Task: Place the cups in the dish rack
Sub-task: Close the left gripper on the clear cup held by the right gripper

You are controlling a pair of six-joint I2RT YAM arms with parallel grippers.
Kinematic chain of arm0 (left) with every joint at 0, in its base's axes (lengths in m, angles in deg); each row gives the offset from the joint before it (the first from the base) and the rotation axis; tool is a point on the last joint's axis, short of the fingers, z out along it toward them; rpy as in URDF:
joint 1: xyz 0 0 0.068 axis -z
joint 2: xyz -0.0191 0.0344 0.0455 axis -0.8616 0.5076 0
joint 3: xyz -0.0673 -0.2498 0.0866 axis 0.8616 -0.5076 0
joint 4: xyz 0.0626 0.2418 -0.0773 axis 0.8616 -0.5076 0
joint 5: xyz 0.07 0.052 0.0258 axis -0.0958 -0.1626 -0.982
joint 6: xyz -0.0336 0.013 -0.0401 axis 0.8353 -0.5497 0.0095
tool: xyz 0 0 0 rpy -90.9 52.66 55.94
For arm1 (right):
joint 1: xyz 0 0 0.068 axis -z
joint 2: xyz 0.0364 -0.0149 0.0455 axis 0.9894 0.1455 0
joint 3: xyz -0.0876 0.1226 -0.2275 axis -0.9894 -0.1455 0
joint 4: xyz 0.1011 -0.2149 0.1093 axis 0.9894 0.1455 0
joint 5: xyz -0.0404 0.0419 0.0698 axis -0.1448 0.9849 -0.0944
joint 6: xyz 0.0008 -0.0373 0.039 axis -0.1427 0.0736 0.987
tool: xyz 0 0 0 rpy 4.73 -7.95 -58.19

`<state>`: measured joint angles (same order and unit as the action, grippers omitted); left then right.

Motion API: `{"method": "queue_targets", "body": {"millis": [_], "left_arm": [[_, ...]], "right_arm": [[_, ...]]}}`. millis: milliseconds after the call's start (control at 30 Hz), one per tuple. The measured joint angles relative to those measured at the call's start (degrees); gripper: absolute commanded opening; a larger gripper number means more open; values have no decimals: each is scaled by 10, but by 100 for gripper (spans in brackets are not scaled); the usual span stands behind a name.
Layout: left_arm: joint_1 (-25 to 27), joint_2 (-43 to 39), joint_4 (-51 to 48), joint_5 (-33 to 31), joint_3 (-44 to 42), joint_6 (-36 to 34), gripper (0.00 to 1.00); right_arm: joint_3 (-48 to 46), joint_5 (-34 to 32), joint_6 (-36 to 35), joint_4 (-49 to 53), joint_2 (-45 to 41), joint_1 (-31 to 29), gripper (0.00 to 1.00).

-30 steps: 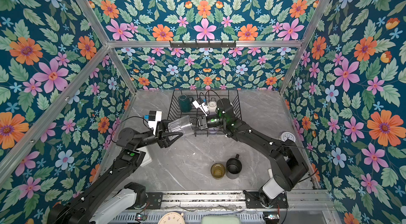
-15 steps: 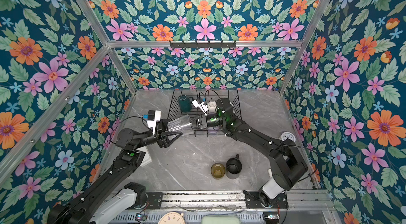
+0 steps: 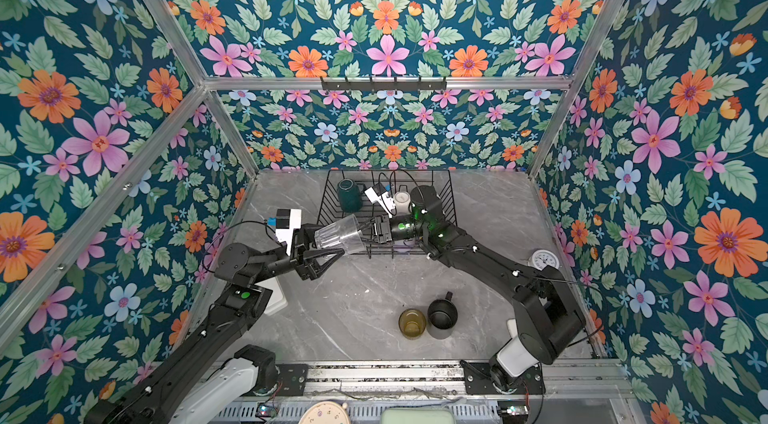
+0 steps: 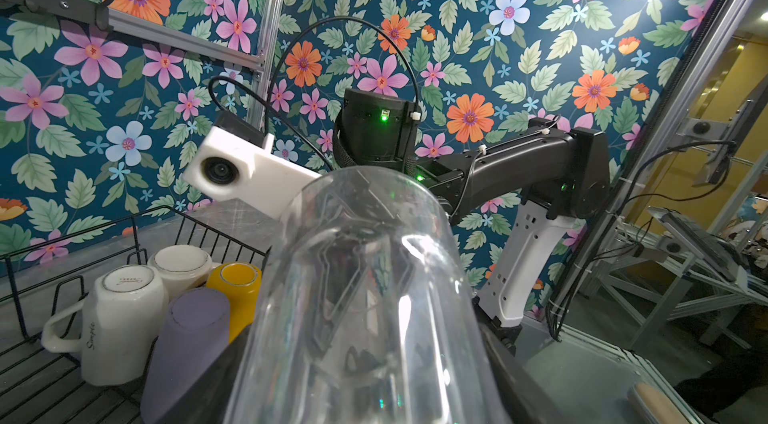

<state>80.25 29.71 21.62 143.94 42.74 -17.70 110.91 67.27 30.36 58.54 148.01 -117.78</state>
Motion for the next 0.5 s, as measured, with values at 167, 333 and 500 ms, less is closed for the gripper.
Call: {"method": "queue_targets", "body": {"millis": [167,333,500], "left_arm": [[0,-8,-29,-11,13,-16,0],[0,-11,-64,-28,27,-38,0],[0,3,-106,-51,50,-56,0]], "right_arm": [[-15,-16,-14,34,-26,22,55],[-29,-75,-61,120,-82,52,70],[-31,-194,-150,244,-160,56,91]]}}
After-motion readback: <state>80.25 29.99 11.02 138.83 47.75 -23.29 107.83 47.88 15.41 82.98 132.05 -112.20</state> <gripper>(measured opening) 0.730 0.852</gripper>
